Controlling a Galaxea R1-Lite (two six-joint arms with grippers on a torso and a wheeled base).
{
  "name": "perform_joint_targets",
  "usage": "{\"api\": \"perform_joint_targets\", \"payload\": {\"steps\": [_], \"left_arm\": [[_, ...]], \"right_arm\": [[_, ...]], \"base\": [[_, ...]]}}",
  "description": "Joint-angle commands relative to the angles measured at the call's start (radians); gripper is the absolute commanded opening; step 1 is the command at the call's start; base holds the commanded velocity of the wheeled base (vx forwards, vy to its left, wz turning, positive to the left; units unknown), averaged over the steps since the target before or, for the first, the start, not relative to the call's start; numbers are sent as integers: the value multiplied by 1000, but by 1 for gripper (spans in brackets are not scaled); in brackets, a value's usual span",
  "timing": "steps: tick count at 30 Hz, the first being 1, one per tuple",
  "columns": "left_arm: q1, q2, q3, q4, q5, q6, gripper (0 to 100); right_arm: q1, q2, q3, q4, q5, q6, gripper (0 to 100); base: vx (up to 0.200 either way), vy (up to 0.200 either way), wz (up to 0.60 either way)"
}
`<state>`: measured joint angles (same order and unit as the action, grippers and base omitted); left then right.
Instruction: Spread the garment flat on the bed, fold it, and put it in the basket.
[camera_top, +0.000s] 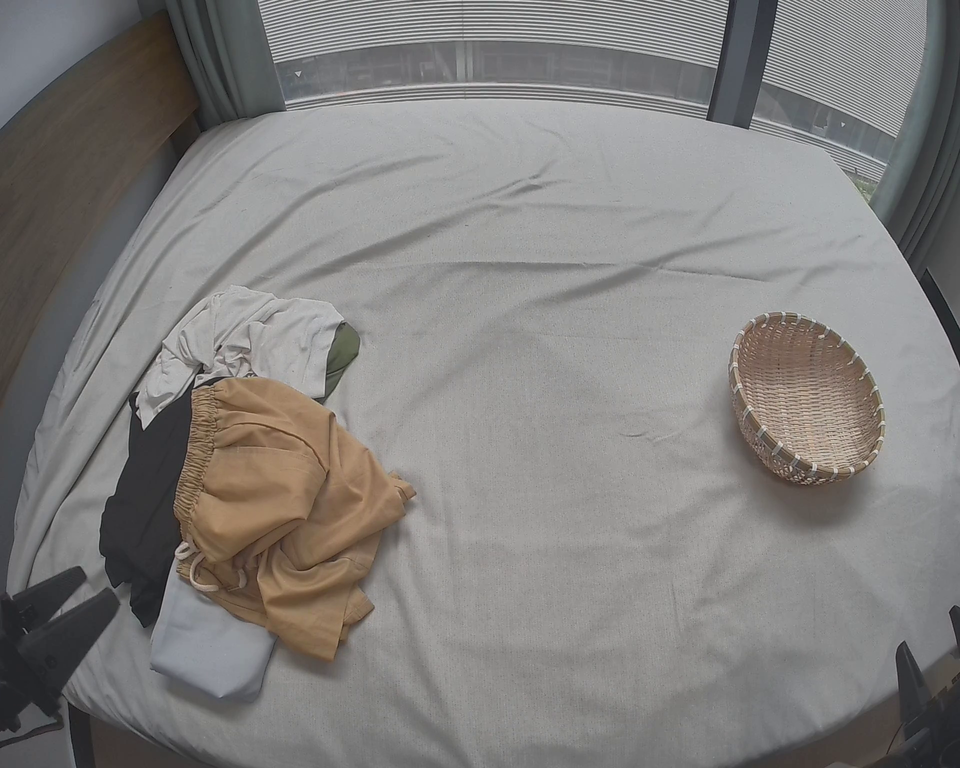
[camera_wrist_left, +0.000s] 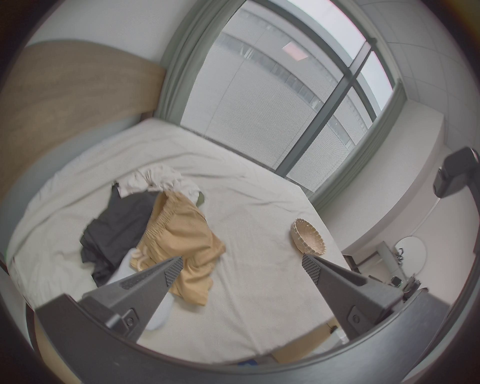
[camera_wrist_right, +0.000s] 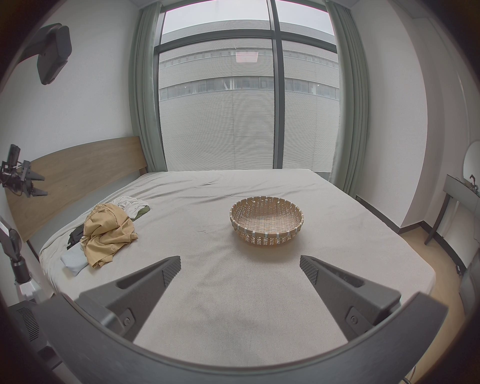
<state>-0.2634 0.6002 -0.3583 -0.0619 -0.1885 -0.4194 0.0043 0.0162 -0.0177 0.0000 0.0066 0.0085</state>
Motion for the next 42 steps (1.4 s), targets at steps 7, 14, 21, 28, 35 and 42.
{"api": "perform_joint_targets", "payload": {"steps": [7, 14, 21, 28, 35, 42], "left_arm": [[-37, 294, 68, -139, -78, -79, 100], [-36, 489, 128, -283, -101, -91, 100], [-28, 698, 154, -434, -124, -99, 100], [-25, 837, 174, -524, -127, -133, 100], [-14, 974, 171, -588, -127, -170, 100], [-7, 1092, 173, -641, -147, -174, 100]], "right_arm": [[0, -13, 18, -2, 0, -1, 100], [0, -13, 18, 0, 0, -1, 100], [0, -13, 18, -2, 0, -1, 100], [0, -13, 18, -2, 1, -1, 100], [0, -13, 18, -2, 1, -1, 100], [0, -13, 18, -2, 1, -1, 100]], "base": [[0, 0, 0], [0, 0, 0], [0, 0, 0], [0, 0, 0], [0, 0, 0], [0, 0, 0]]}}
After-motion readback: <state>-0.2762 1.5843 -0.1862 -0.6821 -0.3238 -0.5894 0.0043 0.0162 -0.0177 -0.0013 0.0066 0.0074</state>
